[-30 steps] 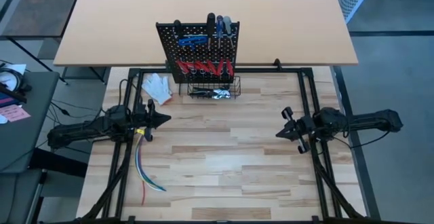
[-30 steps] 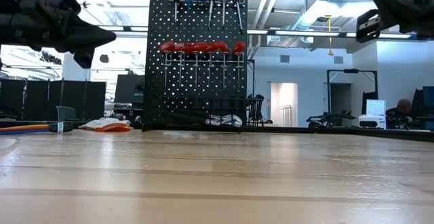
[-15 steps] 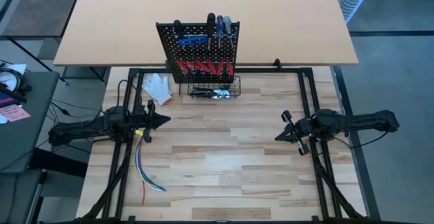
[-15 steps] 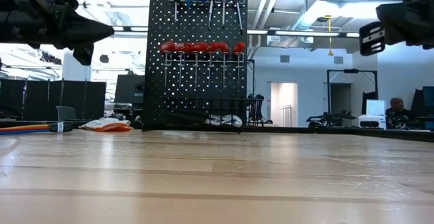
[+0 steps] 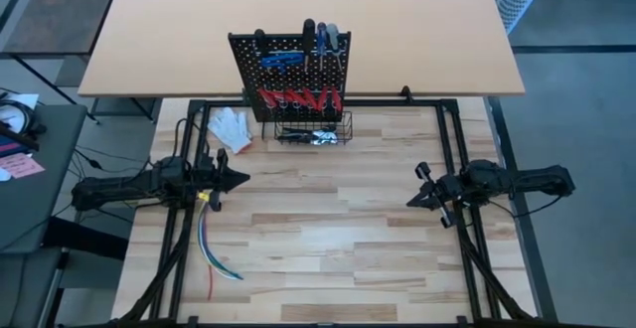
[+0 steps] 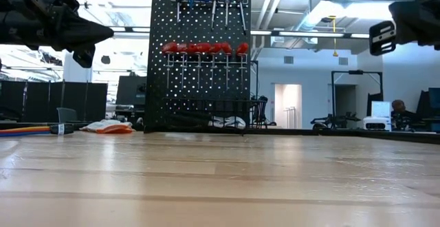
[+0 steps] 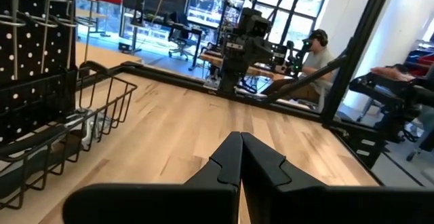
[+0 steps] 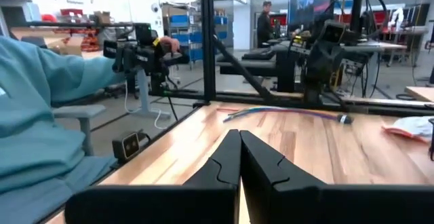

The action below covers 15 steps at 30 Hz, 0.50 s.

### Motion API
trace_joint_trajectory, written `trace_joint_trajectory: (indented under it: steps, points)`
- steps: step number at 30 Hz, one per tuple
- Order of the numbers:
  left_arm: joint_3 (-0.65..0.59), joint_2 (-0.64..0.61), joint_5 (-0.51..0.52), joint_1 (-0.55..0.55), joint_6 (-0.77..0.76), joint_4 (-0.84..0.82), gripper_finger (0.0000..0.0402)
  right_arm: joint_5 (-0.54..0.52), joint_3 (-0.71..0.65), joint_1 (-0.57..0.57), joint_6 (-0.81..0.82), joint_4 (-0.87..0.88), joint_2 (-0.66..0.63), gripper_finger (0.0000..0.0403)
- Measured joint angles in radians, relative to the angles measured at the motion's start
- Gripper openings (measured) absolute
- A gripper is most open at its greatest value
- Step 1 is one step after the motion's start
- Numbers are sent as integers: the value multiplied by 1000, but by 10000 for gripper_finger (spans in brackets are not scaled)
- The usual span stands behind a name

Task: Hang tools onto peg board
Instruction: Return to Home Position

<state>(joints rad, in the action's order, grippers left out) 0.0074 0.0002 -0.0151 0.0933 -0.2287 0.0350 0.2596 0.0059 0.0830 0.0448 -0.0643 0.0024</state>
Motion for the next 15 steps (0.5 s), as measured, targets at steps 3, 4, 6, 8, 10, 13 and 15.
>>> trace_joint_trajectory:
  steps: [3,4,6,8,10,13,15]
  points:
    - [0,1,0,0,0,0,0,0,0,0,0,1,6,12]
    - [0,1,0,0,0,0,0,0,0,0,0,2,6,12]
    - [0,1,0,0,0,0,0,0,0,0,0,1,5,12]
    - [0,2,0,1,0,0,0,0,0,0,0,2,6,12]
    - [0,2,0,3,0,0,0,0,0,0,0,2,5,12]
    - [0,2,0,14,0,0,0,0,0,0,0,3,5,12]
    - [0,2,0,20,0,0,0,0,0,0,0,3,6,12]
